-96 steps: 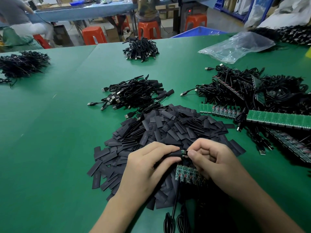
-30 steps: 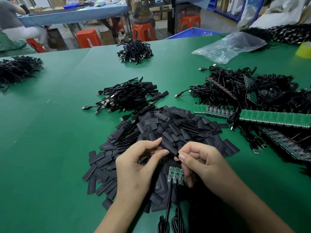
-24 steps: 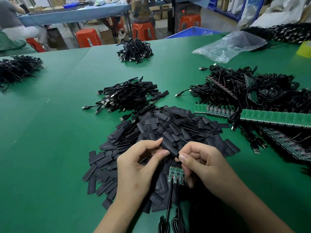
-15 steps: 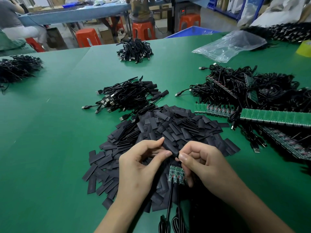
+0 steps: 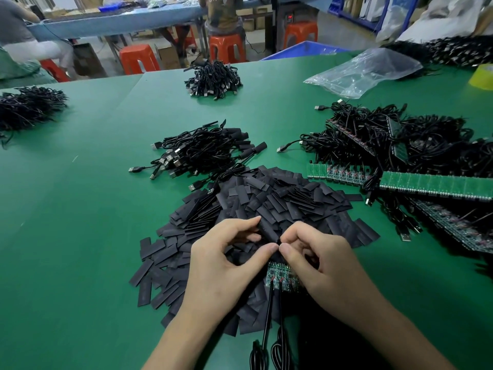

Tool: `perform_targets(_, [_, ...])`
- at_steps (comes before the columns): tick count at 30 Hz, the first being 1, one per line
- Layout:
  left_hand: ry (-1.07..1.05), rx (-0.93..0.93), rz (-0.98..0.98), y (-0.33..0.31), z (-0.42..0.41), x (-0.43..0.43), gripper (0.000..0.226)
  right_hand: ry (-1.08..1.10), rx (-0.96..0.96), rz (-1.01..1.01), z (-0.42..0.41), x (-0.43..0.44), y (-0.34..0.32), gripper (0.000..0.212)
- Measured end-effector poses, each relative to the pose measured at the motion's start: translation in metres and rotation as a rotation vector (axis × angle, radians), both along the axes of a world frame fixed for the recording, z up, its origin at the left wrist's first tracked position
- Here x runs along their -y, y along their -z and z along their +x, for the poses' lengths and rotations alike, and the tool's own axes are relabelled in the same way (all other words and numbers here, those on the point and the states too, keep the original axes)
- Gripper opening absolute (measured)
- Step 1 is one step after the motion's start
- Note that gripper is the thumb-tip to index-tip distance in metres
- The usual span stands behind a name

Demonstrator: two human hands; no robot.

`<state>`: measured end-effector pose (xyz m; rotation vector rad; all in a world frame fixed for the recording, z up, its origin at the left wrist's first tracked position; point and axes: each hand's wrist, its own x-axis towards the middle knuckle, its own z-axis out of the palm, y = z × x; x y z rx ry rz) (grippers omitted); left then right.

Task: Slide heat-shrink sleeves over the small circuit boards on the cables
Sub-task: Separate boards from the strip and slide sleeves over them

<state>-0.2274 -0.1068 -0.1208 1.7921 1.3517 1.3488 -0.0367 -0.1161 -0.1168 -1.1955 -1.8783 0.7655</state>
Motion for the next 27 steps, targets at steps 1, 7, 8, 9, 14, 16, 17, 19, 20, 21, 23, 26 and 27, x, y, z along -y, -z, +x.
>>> perform_targets(1, [0.003,0.001,-0.002,-0.0008,0.0003,0.0002,0.04,0.003,0.023,0.028,-0.0004,0.0,-0.0002,0.016])
perform_targets(7, [-0.006,-0.093,0.011,-0.0021,-0.0036,-0.0004,0.039,0.02,0.105,0.069,-0.0027,0.0014,0.0003,0.017])
perform_targets(8, [-0.007,-0.122,0.014,-0.0025,-0.0043,-0.0004,0.039,0.021,0.119,0.072,-0.0031,0.0018,-0.0002,0.016])
perform_targets(9, [-0.007,-0.15,0.018,-0.003,-0.0048,0.0,0.039,0.022,0.136,0.076,-0.0031,0.0023,-0.0006,0.016])
perform_targets(14, [-0.008,-0.28,0.03,-0.0051,-0.0028,0.0045,0.038,0.024,0.253,0.122,-0.0048,0.0048,-0.0015,0.014])
perform_targets(16, [-0.017,-0.322,0.038,-0.0053,-0.0016,0.006,0.038,0.021,0.289,0.143,-0.0055,0.0061,-0.0025,0.014])
perform_targets(17, [-0.023,-0.335,0.04,-0.0053,-0.0011,0.0066,0.038,0.019,0.301,0.153,-0.006,0.0067,-0.003,0.014])
perform_targets(19, [-0.038,-0.358,0.044,-0.0054,-0.0001,0.0074,0.037,0.021,0.315,0.166,-0.007,0.0072,-0.0037,0.014])
perform_targets(20, [-0.048,-0.369,0.045,-0.0055,0.0008,0.008,0.036,0.024,0.321,0.17,-0.0074,0.0073,-0.0041,0.015])
perform_targets(21, [-0.058,-0.379,0.047,-0.0058,0.0016,0.0086,0.036,0.027,0.325,0.174,-0.0077,0.0072,-0.0045,0.015])
perform_targets(23, [-0.073,-0.392,0.051,-0.0064,0.0025,0.0092,0.036,0.027,0.33,0.18,-0.0085,0.0071,-0.0053,0.014])
perform_targets(26, [-0.084,-0.404,0.053,-0.0072,0.0026,0.009,0.035,0.025,0.346,0.195,-0.0093,0.0075,-0.0067,0.013])
perform_targets(27, [-0.087,-0.408,0.052,-0.0076,0.0028,0.0091,0.034,0.023,0.348,0.2,-0.0094,0.0075,-0.0073,0.013])
